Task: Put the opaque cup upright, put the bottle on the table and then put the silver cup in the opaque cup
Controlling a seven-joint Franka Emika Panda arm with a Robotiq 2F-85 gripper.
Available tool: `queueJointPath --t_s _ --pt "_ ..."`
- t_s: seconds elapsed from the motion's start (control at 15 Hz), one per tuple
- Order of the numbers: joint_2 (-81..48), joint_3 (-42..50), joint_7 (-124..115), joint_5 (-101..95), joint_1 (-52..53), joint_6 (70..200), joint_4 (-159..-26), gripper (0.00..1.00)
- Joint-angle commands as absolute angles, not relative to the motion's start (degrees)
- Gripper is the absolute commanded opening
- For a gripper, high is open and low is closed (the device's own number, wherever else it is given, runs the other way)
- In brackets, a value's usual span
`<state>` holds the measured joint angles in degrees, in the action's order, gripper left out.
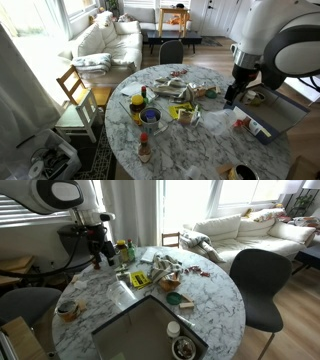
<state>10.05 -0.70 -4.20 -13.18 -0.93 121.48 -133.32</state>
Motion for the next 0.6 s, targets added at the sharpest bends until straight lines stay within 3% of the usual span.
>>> queueJointPath --t_s 0.0,0.53 --pt "6.8 -0.9 -1.8 -11.4 0.1 126.5 -133.6 1.0" --pt "-5.7 -2.5 -6.5 -20.0 1.8 124.4 -129.9 1.0"
